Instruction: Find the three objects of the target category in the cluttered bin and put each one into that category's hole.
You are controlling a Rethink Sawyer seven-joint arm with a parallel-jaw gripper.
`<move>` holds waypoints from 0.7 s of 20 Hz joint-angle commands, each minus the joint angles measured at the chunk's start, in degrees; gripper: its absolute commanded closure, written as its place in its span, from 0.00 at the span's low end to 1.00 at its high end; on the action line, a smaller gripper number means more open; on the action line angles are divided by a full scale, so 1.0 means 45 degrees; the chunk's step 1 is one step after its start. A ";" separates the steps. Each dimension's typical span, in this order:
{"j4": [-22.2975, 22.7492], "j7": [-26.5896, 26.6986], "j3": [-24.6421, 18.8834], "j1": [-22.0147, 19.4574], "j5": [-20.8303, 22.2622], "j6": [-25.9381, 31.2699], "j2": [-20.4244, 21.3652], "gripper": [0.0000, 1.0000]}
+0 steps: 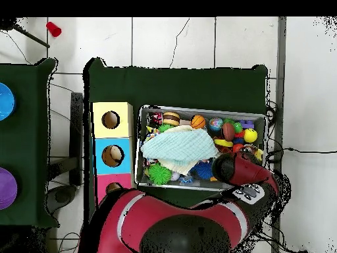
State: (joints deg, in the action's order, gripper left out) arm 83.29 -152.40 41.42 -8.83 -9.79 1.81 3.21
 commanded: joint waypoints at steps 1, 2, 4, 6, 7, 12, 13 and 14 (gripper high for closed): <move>-0.0964 -0.0706 -0.2194 -0.0691 -0.0019 -0.0453 -0.0503 0.00; -0.1043 -0.0680 -0.2257 -0.0744 -0.0008 -0.0484 -0.0525 0.00; -0.1202 -0.0628 -0.2382 -0.0848 0.0012 -0.0546 -0.0568 0.00; -0.1378 -0.0572 -0.2580 -0.0988 0.0058 -0.0649 -0.0571 0.00; -0.1408 -0.0532 -0.2694 -0.1055 0.0104 -0.0645 -0.0524 0.00; -0.1483 -0.0346 -0.2888 -0.1065 0.0273 -0.0486 -0.0473 0.00; -0.1443 -0.0375 -0.2952 -0.1093 0.0285 -0.0506 -0.0448 1.00; -0.1423 -0.0371 -0.3018 -0.1125 0.0307 -0.0526 -0.0416 1.00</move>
State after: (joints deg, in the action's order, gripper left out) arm 81.78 -152.40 38.94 -11.61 -9.76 1.75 3.75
